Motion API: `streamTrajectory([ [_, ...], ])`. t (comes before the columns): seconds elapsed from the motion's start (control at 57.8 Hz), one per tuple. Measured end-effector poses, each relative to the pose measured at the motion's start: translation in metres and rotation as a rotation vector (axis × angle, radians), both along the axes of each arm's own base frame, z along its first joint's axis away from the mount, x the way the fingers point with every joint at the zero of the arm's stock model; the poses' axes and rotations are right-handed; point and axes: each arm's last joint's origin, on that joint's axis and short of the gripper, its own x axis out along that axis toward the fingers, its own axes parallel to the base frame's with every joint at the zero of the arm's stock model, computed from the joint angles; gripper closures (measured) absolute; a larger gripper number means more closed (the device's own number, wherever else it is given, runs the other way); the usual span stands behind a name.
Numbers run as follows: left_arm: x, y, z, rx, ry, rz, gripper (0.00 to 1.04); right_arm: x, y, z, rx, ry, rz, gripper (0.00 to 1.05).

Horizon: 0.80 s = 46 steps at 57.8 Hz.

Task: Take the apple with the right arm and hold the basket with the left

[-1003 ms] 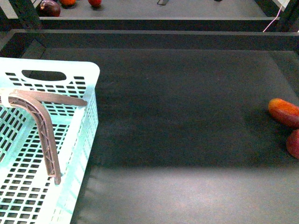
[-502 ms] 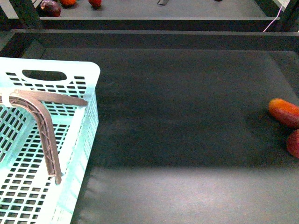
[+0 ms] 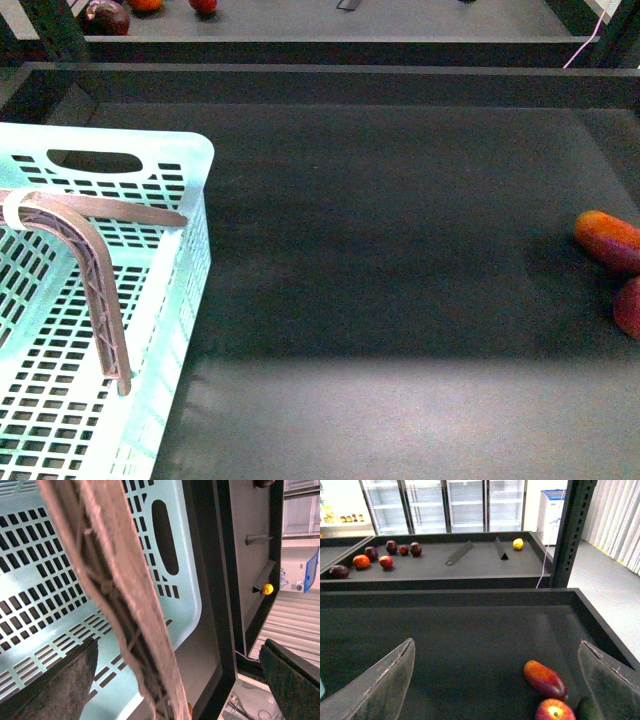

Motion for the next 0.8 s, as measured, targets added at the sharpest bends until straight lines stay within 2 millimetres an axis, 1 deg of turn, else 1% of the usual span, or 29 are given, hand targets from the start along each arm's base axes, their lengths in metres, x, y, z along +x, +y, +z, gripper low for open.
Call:
streamTrajectory([
  [0.104, 0.007, 0.005, -0.004, 0.02, 0.027, 0.009, 0.07, 0.0, 0.0, 0.0, 0.0, 0.0, 0.0, 0.09],
  [0.138, 0.008, 0.006, -0.006, 0.023, 0.033, 0.012, 0.12, 0.0, 0.0, 0.0, 0.0, 0.0, 0.0, 0.09],
  [0.173, 0.01, 0.009, -0.008, 0.023, 0.044, 0.02, 0.2, 0.0, 0.0, 0.0, 0.0, 0.0, 0.0, 0.09],
  [0.225, 0.011, 0.011, -0.01, 0.023, 0.054, 0.028, 0.26, 0.0, 0.0, 0.0, 0.0, 0.0, 0.0, 0.09],
  [0.242, 0.012, 0.012, -0.011, 0.023, 0.061, 0.034, 0.31, 0.0, 0.0, 0.0, 0.0, 0.0, 0.0, 0.09],
  [0.277, 0.013, 0.013, -0.012, 0.024, 0.067, 0.039, 0.35, 0.0, 0.0, 0.0, 0.0, 0.0, 0.0, 0.09],
  [0.294, 0.014, 0.014, -0.014, 0.025, 0.074, 0.043, 0.4, 0.0, 0.0, 0.0, 0.0, 0.0, 0.0, 0.09],
  [0.311, 0.014, 0.014, -0.014, 0.024, 0.075, 0.044, 0.41, 0.0, 0.0, 0.0, 0.0, 0.0, 0.0, 0.09],
  [0.329, 0.014, 0.014, -0.015, 0.024, 0.079, 0.044, 0.45, 0.0, 0.0, 0.0, 0.0, 0.0, 0.0, 0.09],
  [0.398, 0.015, 0.014, -0.016, 0.02, 0.087, 0.045, 0.55, 0.0, 0.0, 0.0, 0.0, 0.0, 0.0, 0.09],
  [0.415, 0.015, 0.014, -0.017, 0.019, 0.089, 0.045, 0.59, 0.0, 0.0, 0.0, 0.0, 0.0, 0.0, 0.09],
  [0.432, 0.015, 0.014, -0.017, 0.019, 0.09, 0.045, 0.6, 0.0, 0.0, 0.0, 0.0, 0.0, 0.0, 0.09],
  [0.484, 0.016, 0.012, -0.017, 0.016, 0.089, 0.041, 0.7, 0.0, 0.0, 0.0, 0.0, 0.0, 0.0, 0.09],
  [0.502, 0.016, 0.012, -0.017, 0.016, 0.089, 0.04, 0.71, 0.0, 0.0, 0.0, 0.0, 0.0, 0.0, 0.09],
  [0.519, 0.016, 0.011, -0.016, 0.015, 0.086, 0.038, 0.75, 0.0, 0.0, 0.0, 0.0, 0.0, 0.0, 0.09],
  [0.554, 0.017, 0.01, -0.015, 0.02, 0.083, 0.038, 0.8, 0.0, 0.0, 0.0, 0.0, 0.0, 0.0, 0.09],
  [0.571, 0.018, 0.009, -0.014, 0.028, 0.08, 0.036, 0.84, 0.0, 0.0, 0.0, 0.0, 0.0, 0.0, 0.09],
  [0.64, 0.019, 0.005, -0.012, 0.006, 0.078, 0.04, 0.93, 0.0, 0.0, 0.0, 0.0, 0.0, 0.0, 0.09],
  [0.692, 0.019, 0.003, -0.011, -0.012, 0.075, 0.039, 0.95, 0.0, 0.0, 0.0, 0.0, 0.0, 0.0, 0.09],
  [0.709, 0.019, 0.001, -0.01, -0.017, 0.073, 0.035, 0.95, 0.0, 0.0, 0.0, 0.0, 0.0, 0.0, 0.09],
  [0.726, 0.02, -0.04, 0.029, 0.118, -0.025, -0.215, 0.97, 0.0, 0.0, 0.0, 0.0, 0.0, 0.0, 0.09],
  [0.796, 0.022, -0.054, 0.043, 0.144, -0.056, -0.278, 0.97, 0.0, 0.0, 0.0, 0.0, 0.0, 0.0, 0.09],
])
